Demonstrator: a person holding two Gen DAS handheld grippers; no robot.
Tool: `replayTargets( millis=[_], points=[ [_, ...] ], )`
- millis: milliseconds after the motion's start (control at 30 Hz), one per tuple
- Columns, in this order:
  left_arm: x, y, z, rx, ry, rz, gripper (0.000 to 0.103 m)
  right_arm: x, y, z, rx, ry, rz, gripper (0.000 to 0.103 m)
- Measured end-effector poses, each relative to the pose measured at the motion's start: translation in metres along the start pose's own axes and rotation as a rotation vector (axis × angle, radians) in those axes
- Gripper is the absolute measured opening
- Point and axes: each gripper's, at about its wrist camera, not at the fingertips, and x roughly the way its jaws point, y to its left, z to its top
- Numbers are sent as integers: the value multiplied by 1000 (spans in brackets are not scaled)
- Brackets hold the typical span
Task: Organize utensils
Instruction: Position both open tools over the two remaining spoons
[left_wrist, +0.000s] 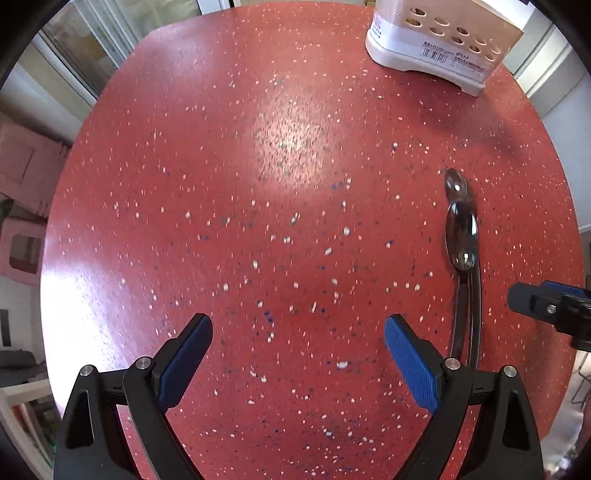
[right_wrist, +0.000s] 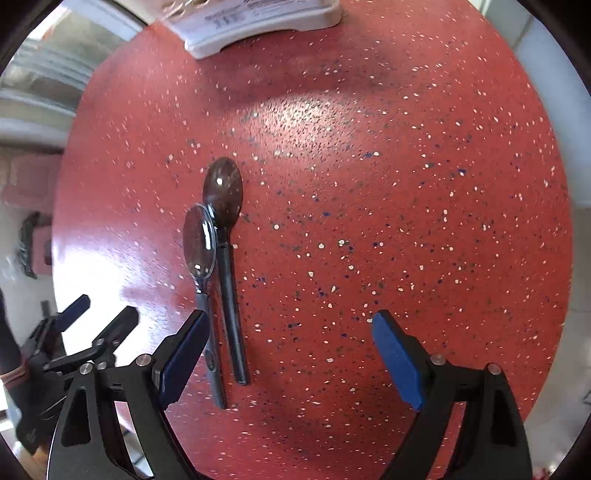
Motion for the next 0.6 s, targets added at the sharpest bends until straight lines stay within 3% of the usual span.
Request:
replayTargets(
  millis=[233, 600],
  points=[
    [2, 16, -13, -32, 4, -4, 103, 16, 27, 3, -22, -4, -99, 91],
    [-1, 53, -25, -70, -1, 6, 103, 30, 71, 9, -35, -28, -167, 91]
  ],
)
